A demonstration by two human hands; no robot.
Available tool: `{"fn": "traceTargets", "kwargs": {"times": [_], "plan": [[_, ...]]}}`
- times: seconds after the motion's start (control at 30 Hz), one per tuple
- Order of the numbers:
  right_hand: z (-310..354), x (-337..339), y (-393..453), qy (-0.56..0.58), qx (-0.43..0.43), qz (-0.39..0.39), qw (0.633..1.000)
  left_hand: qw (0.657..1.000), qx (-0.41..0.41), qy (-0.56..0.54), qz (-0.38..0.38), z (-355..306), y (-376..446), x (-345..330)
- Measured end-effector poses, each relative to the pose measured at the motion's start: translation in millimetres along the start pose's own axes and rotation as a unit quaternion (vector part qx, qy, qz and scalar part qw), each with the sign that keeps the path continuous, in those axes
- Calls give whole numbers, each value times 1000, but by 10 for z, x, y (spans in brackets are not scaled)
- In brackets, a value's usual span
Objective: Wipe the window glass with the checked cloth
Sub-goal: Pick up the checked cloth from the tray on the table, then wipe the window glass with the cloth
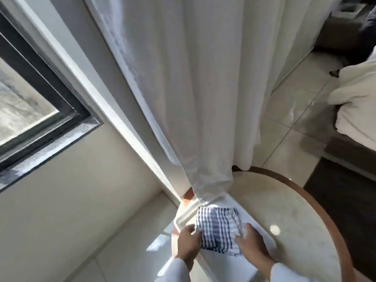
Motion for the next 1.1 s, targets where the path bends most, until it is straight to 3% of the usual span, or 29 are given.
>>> {"fn": "traceTargets", "kwargs": {"times": [0.17,0.27,0.4,0.6,0.73,0.93,1.1], "plan": [[138,-44,210,0,-7,-43,999,982,-33,163,-92,-257,340,-46],[221,-136,261,-12,-12,-65,998,969,13,232,-84,-190,485,-137],[189,-185,336,39,-52,-66,996,960,-10,267,-85,-212,585,-170],[415,-73,241,234,-27,1,972,968,-76,196,-137,-497,312,202],[865,211,-153,294,4,20,956,969,-113,161,-152,-861,-135,574],[2042,794,-1254,334,108,69,934,973,-176,43,-142,-1562,-1256,1401],[3310,1262,-2377,311,209,74,924,949,-258,12,-181,-2398,-2304,2456]]}}
Point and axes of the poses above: each hand's wrist, its own y-axis towards the middle knuckle, its own x-axis out of the back of the hand, z = x × y, the point moved 10 cm from there along y, towards the middle knuckle, and after that the axes turned 4 degrees about z, right-handed, at the moved point
